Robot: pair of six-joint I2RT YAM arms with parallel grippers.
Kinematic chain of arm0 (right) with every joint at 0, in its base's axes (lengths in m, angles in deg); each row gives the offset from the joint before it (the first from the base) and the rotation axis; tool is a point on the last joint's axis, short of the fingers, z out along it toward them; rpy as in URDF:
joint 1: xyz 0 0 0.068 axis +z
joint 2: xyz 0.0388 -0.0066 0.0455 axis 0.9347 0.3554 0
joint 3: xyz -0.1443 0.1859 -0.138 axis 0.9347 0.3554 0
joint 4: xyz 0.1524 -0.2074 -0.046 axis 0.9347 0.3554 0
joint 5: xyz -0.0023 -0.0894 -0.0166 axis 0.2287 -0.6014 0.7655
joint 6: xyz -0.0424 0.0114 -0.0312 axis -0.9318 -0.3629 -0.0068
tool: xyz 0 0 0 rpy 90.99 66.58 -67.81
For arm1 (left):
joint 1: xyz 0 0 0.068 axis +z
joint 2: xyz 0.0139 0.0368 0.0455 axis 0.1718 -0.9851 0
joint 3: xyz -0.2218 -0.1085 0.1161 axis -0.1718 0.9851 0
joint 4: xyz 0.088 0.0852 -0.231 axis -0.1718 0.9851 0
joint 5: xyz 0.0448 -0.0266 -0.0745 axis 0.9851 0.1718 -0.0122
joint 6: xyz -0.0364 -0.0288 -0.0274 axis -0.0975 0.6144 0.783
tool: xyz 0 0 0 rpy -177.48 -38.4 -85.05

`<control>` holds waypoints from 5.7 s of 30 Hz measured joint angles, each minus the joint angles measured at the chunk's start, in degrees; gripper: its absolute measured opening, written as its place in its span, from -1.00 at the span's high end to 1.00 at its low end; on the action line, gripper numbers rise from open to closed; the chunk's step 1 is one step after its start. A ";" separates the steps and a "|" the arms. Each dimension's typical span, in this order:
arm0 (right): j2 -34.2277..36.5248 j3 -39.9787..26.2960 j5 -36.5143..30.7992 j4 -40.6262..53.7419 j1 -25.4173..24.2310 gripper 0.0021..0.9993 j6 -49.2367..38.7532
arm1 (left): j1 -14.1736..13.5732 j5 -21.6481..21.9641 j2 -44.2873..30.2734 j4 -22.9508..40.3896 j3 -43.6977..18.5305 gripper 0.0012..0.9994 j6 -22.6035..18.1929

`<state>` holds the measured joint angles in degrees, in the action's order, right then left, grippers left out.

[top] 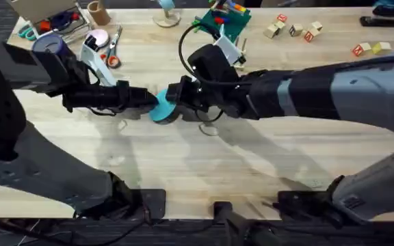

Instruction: Pick up the plates from the table one by one and place each into a slot on the dish rack.

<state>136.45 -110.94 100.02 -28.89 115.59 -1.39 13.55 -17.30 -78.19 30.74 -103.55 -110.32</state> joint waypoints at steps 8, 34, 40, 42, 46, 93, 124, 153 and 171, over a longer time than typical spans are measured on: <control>-4.38 -0.02 1.38 8.02 -3.16 0.94 -4.21 | -0.79 4.49 0.74 5.45 -2.56 0.92 -0.01; -21.19 -16.91 -13.87 53.94 -14.07 0.94 -29.26 | -22.95 37.71 48.48 7.56 -4.85 0.92 13.11; -21.19 -25.03 -20.26 62.69 -14.07 0.94 -35.02 | -30.75 45.04 52.29 8.97 -4.85 0.92 15.50; -21.21 -27.26 -21.87 65.17 -14.07 0.94 -36.54 | -33.45 47.33 52.86 9.50 -4.85 0.92 15.97; -21.19 -30.84 -23.65 67.86 -14.07 0.94 -38.54 | -38.38 51.67 52.94 10.86 -4.85 0.92 17.00; 1.84 -59.47 -32.11 73.10 -15.25 0.94 -30.26 | -46.93 60.54 52.96 12.69 -4.85 -0.99 21.63; 9.16 -59.84 -32.28 68.79 -16.23 0.94 -26.86 | -46.93 60.54 52.94 12.69 -4.85 -0.99 21.88; 18.16 -59.86 -32.28 65.68 -16.98 0.94 -26.46 | -46.93 60.54 52.96 12.69 -4.85 -0.99 22.06; 18.56 -59.86 -32.30 65.49 -16.98 0.64 -26.44 | -46.93 60.54 52.96 12.69 -4.85 -0.99 22.06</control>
<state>155.01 -170.80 67.72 36.60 98.61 -27.83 -33.38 43.24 -25.23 43.43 -108.40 -88.27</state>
